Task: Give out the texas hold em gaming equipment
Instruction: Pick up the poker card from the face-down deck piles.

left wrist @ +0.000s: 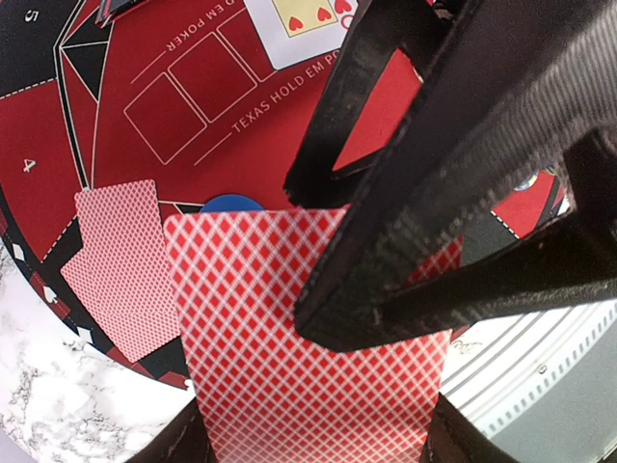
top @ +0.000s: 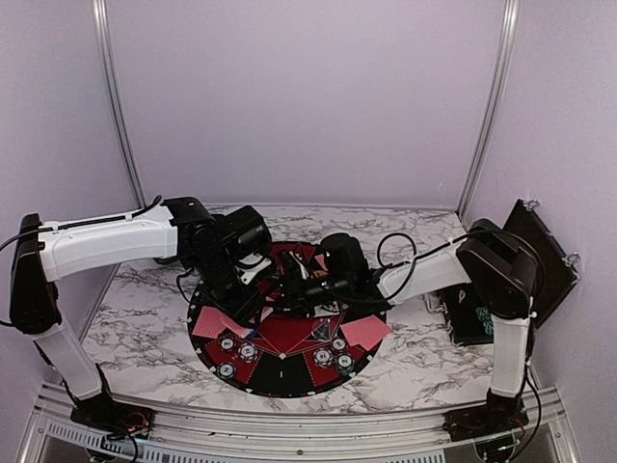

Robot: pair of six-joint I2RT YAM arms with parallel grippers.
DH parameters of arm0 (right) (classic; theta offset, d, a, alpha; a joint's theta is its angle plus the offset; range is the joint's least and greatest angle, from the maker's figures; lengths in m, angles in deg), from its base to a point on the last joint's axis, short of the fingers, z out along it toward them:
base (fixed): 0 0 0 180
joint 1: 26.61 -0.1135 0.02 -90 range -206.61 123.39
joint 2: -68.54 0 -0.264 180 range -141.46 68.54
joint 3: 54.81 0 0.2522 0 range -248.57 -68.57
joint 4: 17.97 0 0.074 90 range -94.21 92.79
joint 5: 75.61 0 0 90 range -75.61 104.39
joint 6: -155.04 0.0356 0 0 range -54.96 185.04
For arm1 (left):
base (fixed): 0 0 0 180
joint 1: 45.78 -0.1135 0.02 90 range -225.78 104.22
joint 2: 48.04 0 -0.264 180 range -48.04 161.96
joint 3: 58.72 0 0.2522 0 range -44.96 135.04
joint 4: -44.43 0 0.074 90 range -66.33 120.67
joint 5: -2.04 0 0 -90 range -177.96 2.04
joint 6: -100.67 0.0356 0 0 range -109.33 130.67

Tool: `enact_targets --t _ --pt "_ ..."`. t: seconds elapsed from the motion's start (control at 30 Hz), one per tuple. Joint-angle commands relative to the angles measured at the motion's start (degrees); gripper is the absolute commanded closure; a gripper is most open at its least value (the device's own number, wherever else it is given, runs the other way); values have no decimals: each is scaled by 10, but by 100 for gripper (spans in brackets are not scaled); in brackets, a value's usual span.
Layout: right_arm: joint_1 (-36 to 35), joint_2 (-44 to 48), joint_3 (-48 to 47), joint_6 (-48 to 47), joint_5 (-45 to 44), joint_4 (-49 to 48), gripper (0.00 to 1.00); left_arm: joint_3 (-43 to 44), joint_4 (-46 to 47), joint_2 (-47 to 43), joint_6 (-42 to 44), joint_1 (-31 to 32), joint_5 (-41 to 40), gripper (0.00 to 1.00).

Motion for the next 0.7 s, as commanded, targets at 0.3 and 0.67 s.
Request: enact_targets --t 0.3,0.67 --pt "13 41 17 8 -17 8 47 18 -17 -4 1 0 3 48" --pt "-24 7 -20 33 9 -27 37 22 -18 0 3 0 4 48"
